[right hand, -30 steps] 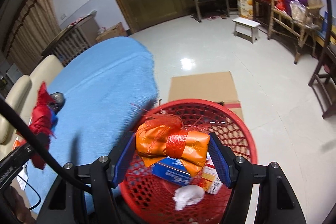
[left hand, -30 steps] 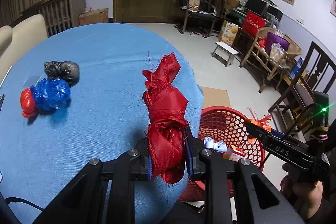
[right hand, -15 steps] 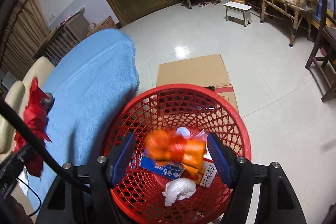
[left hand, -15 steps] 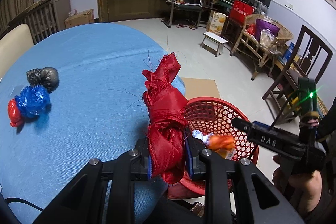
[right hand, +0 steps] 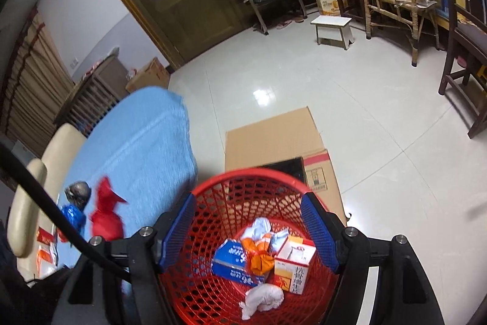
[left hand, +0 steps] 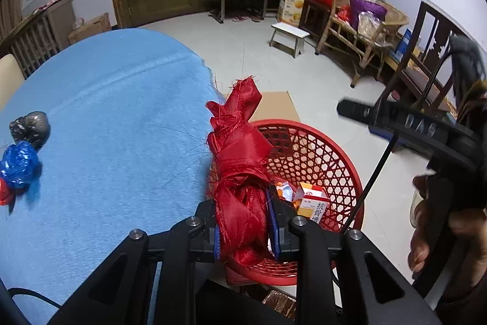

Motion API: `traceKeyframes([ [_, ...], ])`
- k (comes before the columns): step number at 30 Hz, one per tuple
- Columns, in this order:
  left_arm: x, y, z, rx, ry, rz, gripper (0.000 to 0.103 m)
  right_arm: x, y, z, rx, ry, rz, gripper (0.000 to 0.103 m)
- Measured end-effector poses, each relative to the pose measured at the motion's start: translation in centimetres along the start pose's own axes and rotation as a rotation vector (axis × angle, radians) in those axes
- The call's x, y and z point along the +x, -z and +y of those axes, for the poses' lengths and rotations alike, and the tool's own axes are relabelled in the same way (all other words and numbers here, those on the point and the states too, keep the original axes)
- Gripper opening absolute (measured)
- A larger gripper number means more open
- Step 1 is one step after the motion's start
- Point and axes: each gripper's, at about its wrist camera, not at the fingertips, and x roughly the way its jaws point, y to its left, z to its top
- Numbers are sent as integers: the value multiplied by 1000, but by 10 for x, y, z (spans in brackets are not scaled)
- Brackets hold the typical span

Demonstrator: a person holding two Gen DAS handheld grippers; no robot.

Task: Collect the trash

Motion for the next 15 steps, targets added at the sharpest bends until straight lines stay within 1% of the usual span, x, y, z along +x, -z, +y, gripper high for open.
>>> traceKeyframes([
  [4,8,0,-8,15,9,27,26,-6,-8,-5,20,-6,-25,75],
  [6,13,0,-11,25,17,45,30,-8,-11,-8,29,-6,-33,75],
  [7,15,0,-13,28,20,51,30,-9,-12,-9,34,-5,-37,75],
  [8,16,1,-14,29,22,54,38,-10,-13,-10,38,-4,-40,75],
  [9,18,0,-14,28,22,60,53,-11,-14,-11,40,-3,-44,75],
  [11,18,1,-14,22,34,61,69,-12,-15,-11,41,0,-48,75],
  [13,16,1,-14,25,24,61,70,-13,-16,-11,43,1,-54,75],
  [15,8,1,-8,13,25,44,70,-15,-17,-9,40,2,-60,75],
])
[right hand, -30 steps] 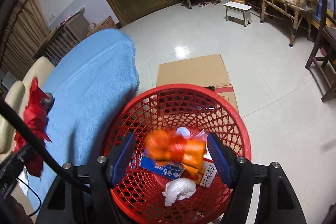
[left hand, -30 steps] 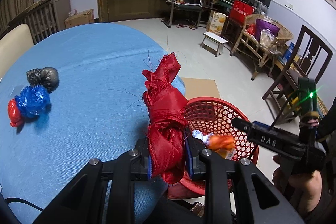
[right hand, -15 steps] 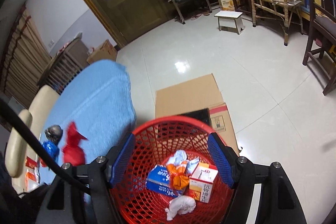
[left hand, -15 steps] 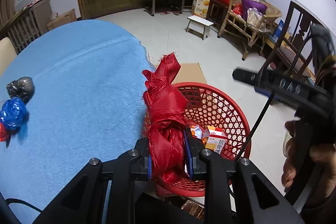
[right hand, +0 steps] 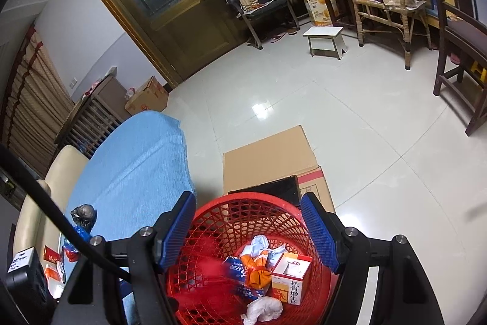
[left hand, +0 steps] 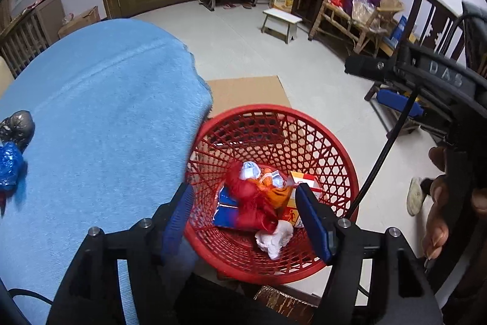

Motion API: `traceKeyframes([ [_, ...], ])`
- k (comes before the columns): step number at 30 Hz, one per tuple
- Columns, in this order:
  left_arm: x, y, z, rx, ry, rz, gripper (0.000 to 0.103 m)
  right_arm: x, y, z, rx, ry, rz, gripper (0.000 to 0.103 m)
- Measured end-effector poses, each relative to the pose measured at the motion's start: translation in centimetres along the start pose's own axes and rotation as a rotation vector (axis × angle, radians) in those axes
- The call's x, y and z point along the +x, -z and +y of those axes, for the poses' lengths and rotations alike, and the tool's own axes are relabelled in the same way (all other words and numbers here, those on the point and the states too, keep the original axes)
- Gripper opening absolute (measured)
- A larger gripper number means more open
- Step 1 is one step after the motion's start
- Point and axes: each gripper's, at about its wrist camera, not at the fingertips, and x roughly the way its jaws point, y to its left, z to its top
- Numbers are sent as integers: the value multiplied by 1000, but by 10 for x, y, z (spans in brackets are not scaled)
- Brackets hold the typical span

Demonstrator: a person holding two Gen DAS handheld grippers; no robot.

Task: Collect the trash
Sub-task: 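Open the left tool over the red basket to drop the red bag, then grasp the blue bag with the right tool while the left tool grasps the red bag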

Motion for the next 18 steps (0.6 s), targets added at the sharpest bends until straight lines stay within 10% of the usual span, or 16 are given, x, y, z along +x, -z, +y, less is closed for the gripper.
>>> traceKeyframes([
  [18,-94,66,184,-500,-195,-186,74,19,32,91,-182,-94,90,75],
])
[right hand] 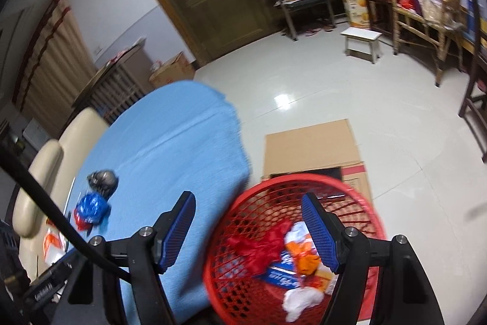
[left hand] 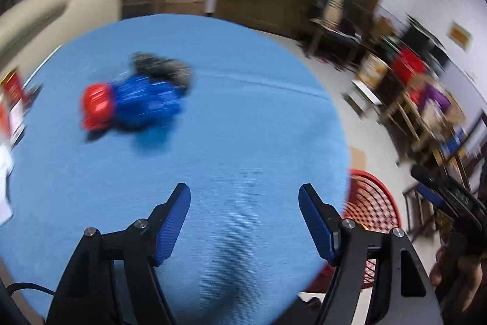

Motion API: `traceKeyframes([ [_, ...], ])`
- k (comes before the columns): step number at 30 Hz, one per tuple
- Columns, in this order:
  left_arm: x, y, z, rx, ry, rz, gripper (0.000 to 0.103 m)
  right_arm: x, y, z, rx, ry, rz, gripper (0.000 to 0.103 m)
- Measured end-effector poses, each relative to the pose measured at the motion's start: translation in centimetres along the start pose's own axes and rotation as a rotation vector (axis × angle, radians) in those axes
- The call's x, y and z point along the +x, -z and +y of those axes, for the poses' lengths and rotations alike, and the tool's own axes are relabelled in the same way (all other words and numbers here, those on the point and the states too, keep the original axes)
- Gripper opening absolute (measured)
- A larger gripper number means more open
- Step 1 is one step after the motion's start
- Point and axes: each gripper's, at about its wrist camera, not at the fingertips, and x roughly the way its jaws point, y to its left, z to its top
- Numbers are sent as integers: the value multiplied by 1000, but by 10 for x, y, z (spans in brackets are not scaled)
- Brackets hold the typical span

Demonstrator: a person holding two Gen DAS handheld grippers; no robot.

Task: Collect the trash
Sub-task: 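Grasp the blue bag with the right tool while the left tool grasps the red bag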

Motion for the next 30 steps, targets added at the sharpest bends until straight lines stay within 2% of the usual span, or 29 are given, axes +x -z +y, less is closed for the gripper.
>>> traceKeyframes([
  [9,-15,12,103,-203,-140,-43,74,34,15,100,-214,-89,95,75],
  [18,-23,22,158,-309,-204,-63,74,76,26,242,-536,-218,143,75],
  [21,-21,22,168,-326,-212,-63,74,97,26,284,-565,-283,171,75],
  [25,-25,23,179,-344,-213,-69,74,123,24,317,-566,-290,186,75],
  [27,-26,22,183,-348,-215,-73,74,151,25,343,-559,-279,219,75],
  [30,-26,21,189,-357,-215,-76,74,176,35,361,-598,-243,250,75],
])
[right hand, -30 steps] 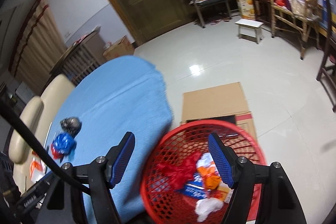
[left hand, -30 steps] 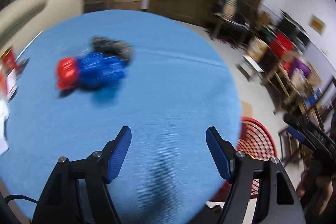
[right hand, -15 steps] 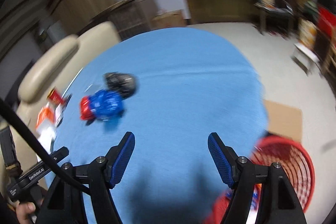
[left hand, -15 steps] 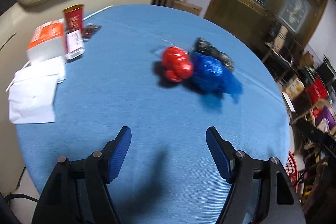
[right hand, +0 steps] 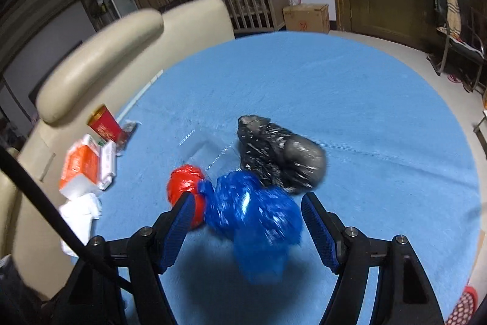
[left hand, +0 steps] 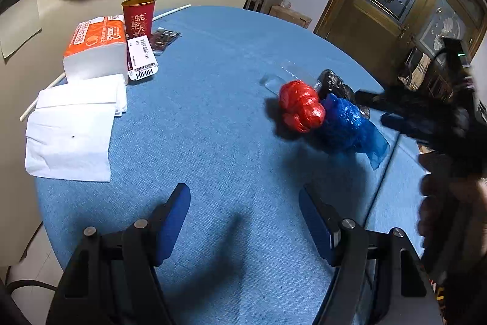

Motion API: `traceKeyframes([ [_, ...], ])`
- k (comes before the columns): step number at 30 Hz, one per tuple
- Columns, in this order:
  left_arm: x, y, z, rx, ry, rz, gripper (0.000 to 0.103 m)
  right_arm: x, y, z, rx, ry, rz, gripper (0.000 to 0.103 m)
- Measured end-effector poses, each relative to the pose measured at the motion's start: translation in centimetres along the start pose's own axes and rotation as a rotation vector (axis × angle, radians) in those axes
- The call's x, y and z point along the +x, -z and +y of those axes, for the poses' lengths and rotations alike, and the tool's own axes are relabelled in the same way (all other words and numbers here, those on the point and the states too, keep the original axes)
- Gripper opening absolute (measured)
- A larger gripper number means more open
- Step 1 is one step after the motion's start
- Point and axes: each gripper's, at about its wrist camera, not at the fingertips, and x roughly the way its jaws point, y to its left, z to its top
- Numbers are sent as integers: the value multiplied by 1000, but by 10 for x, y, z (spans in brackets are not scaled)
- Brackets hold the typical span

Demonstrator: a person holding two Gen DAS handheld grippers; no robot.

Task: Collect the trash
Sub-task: 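Grasp the blue bag with the right tool while the left tool grasps the red bag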

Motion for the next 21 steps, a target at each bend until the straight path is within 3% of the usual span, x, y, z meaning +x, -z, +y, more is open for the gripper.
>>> traceKeyframes([
  [4,4,-4,4,-8,-2,4,74,34,5,3,-20,47,60,76],
  [18,10,-24,-9,21,-27,1,74,55,16,4,-97,-22,121,74],
  [21,9,-26,-7,19,-50,-1,74,51,19,0,-60,-61,105,65],
])
